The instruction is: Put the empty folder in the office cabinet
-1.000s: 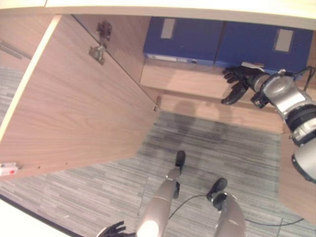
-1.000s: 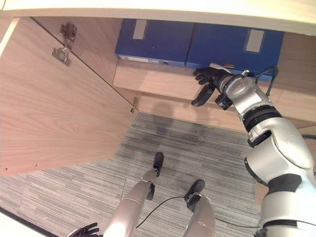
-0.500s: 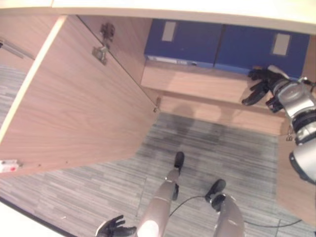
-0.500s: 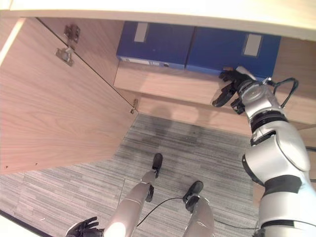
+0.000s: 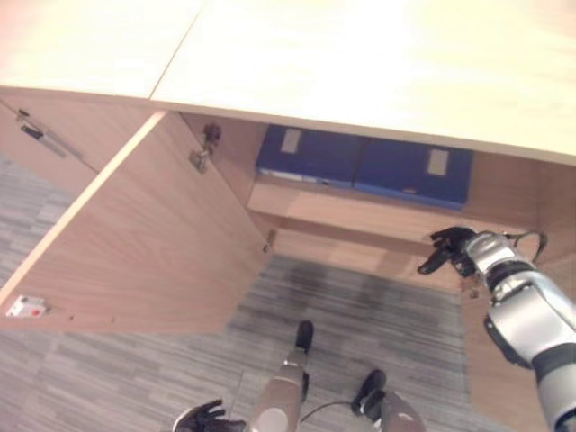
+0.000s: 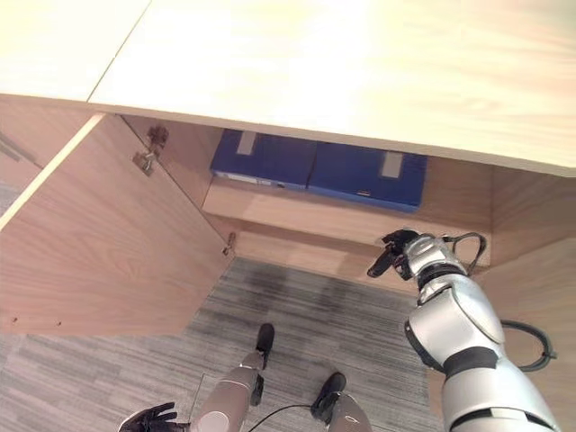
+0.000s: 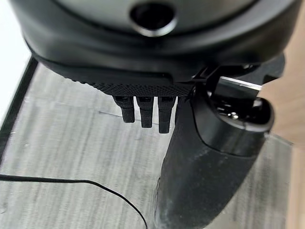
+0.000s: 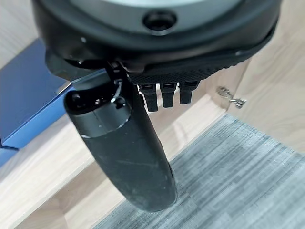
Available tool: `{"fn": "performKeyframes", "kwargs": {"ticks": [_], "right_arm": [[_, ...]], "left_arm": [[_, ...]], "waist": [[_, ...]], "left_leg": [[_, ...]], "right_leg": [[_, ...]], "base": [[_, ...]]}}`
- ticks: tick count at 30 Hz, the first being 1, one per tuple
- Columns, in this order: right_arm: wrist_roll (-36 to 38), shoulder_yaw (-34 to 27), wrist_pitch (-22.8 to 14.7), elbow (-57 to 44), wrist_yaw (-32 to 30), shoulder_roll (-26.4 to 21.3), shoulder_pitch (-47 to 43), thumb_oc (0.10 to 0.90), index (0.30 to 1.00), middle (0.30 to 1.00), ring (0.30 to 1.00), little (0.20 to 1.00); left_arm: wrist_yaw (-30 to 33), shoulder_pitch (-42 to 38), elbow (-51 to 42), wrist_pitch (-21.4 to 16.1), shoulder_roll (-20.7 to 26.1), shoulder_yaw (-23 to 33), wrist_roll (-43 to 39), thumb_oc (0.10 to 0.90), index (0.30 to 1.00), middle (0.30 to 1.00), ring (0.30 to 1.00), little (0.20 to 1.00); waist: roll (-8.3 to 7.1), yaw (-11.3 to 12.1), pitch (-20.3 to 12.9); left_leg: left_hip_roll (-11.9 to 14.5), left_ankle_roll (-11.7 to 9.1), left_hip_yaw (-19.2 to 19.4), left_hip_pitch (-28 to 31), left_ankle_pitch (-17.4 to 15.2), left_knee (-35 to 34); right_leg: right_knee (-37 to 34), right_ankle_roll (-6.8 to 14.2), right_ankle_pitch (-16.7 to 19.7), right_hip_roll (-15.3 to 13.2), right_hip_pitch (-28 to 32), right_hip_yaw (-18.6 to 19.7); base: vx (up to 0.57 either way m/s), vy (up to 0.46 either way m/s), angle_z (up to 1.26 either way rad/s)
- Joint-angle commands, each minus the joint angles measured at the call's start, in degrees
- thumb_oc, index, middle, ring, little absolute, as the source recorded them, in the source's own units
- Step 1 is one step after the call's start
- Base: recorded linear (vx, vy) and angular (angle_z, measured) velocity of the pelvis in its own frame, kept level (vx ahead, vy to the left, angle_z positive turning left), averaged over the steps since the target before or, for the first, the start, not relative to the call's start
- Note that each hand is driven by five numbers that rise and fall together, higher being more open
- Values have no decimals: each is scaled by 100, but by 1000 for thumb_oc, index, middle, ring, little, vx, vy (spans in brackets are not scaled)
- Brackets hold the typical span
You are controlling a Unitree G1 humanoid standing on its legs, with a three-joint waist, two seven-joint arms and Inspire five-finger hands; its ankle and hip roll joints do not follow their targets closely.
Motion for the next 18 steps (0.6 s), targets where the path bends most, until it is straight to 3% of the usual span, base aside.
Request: {"fn": "performKeyframes", "kwargs": {"ticks": [1, 2, 8, 13, 14, 18], "right_arm": [[-610, 302, -238, -316, -93, 8, -172, 800, 900, 900, 900, 900], [-1065, 408, -320, -617, -53, 184, 100, 800, 900, 900, 900, 900], [-1682, 680, -534, -1596, -8, 720, 1194, 800, 900, 900, 900, 900], [-1567, 490, -574, -1816, -68, 1039, 1868, 800, 900, 900, 900, 900], [-1299, 185, -558, -1827, -99, 1221, 2328, 800, 900, 900, 900, 900], [-878, -380, -546, -1736, -174, 1452, 3125, 800, 900, 900, 900, 900]], "left_arm": [[-5, -44, 483, 102, -82, -145, 270, 800, 900, 900, 900, 900], [33, -63, 628, 153, -224, -89, 434, 800, 900, 900, 900, 900], [126, -40, 872, 135, -435, 154, 753, 800, 900, 900, 900, 900], [132, -102, 1297, 214, -527, 398, 951, 800, 900, 900, 900, 900], [110, -100, 1653, 310, -582, 488, 1293, 800, 900, 900, 900, 900], [122, -103, 2084, 435, -521, 692, 1786, 800, 900, 900, 900, 900]], "waist": [[-402, -87, 113], [-401, -245, -145], [-499, -539, -521], [-539, -690, -678], [-553, -832, -738], [-652, -1039, -879]], "left_leg": [[-417, 5, -259, 692, -1660, 1189], [-375, 107, -222, 1132, -1721, 541], [-575, 307, -49, 1701, -1459, -394], [-751, 415, 44, 1901, -1374, -689], [-852, 481, 143, 2002, -1407, -713], [-1013, 593, 322, 2164, -1462, -768]], "right_leg": [[-2283, 407, 1160, 88, 981, -402], [-2278, 475, 1265, 95, 988, -300], [-2370, 630, 1621, -54, 966, -127], [-2378, 731, 1803, -145, 876, -6], [-2360, 787, 1897, -200, 824, 87], [-2319, 885, 2061, -293, 689, 271]], "base": [[-39, 257, -29], [-42, 214, -37], [-30, 171, -27], [-105, 132, -16], [-79, 143, -16], [-42, 111, -35]]}}
